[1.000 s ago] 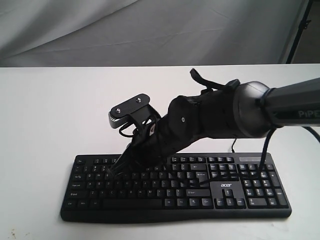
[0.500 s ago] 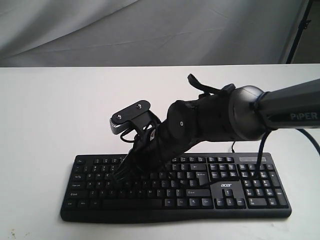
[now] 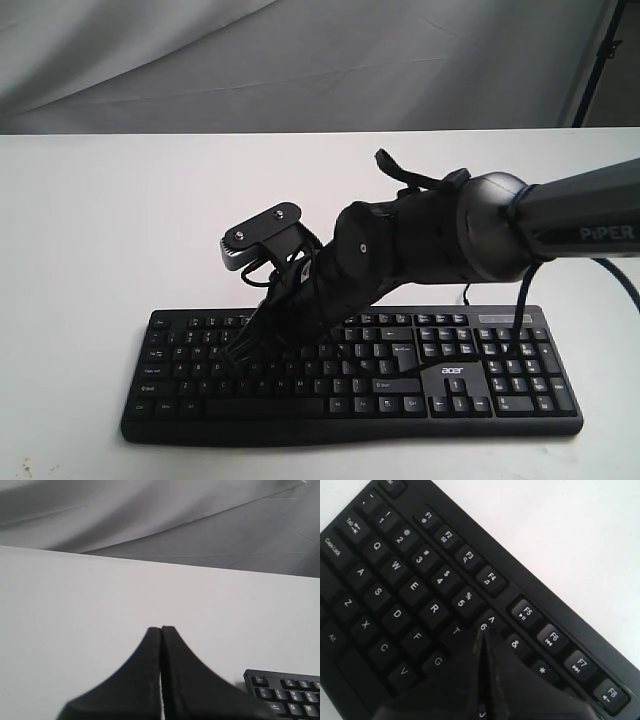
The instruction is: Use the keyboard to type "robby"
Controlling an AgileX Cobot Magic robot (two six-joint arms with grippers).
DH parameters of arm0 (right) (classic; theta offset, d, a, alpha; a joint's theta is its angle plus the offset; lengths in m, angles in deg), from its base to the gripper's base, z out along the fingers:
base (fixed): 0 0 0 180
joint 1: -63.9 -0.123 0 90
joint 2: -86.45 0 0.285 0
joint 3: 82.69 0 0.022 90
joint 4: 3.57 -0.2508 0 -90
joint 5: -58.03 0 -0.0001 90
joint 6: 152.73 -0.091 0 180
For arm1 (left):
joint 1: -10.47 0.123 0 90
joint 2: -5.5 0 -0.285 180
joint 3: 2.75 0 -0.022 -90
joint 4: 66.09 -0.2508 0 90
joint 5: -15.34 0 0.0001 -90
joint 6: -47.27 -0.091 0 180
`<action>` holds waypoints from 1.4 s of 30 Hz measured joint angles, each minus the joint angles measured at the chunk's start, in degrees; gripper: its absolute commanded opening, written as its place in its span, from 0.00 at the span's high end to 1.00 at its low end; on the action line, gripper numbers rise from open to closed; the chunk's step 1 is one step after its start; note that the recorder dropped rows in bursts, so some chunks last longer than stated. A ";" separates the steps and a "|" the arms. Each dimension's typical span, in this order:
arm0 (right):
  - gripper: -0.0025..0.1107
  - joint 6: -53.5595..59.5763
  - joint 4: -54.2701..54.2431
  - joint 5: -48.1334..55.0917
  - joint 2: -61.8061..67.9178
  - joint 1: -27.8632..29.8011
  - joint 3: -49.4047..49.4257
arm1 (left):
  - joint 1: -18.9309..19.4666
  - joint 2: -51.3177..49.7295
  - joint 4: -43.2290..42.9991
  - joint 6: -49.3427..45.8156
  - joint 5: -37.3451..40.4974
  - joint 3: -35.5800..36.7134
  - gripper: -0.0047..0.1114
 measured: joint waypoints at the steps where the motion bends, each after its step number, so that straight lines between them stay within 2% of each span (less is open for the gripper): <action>1: 0.98 0.00 0.00 0.00 0.00 0.00 0.00 | 0.00 0.00 0.00 0.00 0.00 0.00 0.96; 21: 0.98 -0.10 -0.23 -0.23 1.92 -0.26 0.00 | 0.00 0.00 0.00 0.00 0.00 0.00 0.96; 31: 0.98 -0.20 1.67 2.24 -3.09 0.32 0.08 | 0.00 0.00 0.00 0.00 0.00 0.00 0.96; 36: 0.98 -0.20 2.03 -0.05 -8.16 0.75 4.31 | 0.00 0.00 0.00 0.00 0.00 0.00 0.96; 42: 0.98 -1.54 2.57 -2.94 -21.34 1.90 15.31 | 0.00 0.00 0.00 0.00 0.00 0.00 0.96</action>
